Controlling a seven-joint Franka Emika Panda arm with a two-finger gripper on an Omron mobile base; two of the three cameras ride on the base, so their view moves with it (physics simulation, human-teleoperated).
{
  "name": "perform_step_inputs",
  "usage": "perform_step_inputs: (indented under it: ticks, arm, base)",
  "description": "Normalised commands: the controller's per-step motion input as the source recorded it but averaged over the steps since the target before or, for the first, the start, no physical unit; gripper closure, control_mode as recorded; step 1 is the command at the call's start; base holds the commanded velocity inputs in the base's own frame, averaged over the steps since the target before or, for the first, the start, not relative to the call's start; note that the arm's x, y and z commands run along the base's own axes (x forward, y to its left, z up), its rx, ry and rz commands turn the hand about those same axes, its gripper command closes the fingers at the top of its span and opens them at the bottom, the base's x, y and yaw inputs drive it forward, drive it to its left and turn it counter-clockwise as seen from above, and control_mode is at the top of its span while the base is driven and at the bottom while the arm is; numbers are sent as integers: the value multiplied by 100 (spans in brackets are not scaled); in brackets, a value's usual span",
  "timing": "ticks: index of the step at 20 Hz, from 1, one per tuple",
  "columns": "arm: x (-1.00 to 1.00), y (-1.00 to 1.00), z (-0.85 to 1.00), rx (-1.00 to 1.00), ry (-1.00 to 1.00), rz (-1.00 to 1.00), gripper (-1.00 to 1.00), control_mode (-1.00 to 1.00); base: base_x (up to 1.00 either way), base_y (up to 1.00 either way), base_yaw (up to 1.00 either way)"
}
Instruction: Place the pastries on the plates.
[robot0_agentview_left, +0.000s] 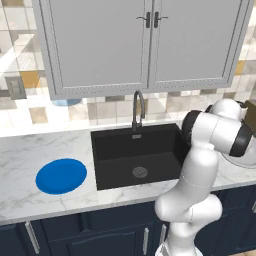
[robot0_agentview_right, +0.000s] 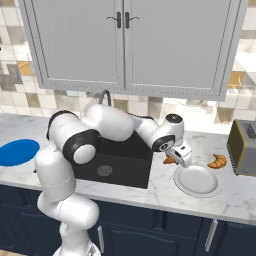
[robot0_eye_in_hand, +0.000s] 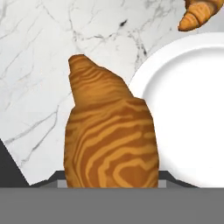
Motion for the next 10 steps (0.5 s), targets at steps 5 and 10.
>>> perform_step_inputs:
  ticks: [5, 10]
  arm:
    - [-38, -73, 0, 0, 0, -10, 100, -100]
    - [-19, -60, -7, 3, 0, -7, 100, -100]
  base:
    - [0, 0, 0]
    - [0, 0, 0]
